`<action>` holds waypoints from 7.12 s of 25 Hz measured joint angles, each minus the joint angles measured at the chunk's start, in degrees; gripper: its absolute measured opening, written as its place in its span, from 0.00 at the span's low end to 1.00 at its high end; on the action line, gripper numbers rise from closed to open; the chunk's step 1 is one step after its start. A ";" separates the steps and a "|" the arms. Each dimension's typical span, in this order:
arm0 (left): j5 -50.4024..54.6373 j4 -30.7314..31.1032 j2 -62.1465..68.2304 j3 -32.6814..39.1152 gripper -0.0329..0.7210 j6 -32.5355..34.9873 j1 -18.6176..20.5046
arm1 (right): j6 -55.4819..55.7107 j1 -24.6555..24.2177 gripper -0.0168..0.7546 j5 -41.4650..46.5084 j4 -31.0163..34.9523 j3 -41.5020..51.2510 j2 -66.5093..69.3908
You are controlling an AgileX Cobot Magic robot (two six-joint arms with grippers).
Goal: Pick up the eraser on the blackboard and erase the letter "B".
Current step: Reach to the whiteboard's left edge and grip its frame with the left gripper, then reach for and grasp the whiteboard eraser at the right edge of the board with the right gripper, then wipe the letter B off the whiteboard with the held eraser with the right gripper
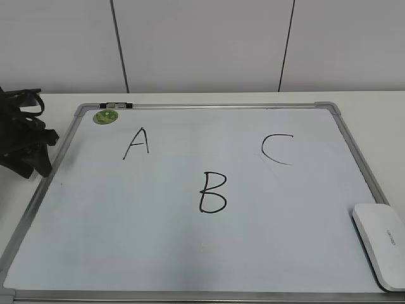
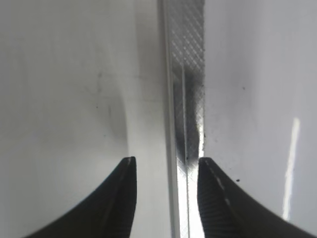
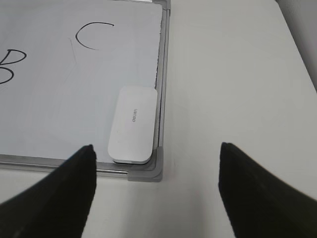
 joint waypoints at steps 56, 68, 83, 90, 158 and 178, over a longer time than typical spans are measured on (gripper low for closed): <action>0.99 -2.61 2.62 -1.06 0.06 0.00 0.00 | -0.51 0.00 0.79 -0.62 9.01 -11.92 39.06; 1.41 -2.61 2.72 -1.10 0.06 0.00 0.00 | -1.05 0.00 0.79 -3.16 9.70 -11.92 55.06; 1.67 -2.61 2.72 -1.10 0.06 0.00 0.00 | 5.45 7.47 0.79 -13.00 4.16 -11.92 68.64; 1.81 -2.61 2.72 -1.19 0.06 0.00 0.00 | 5.55 8.52 0.79 -17.95 1.04 -11.95 76.56; 1.81 -2.61 2.72 -1.19 0.06 0.00 0.00 | 16.31 8.52 0.74 -27.94 -2.26 -12.40 93.00; 1.81 -2.61 2.72 -1.19 0.06 0.00 0.00 | 7.66 18.34 0.74 -15.39 3.87 -27.58 87.14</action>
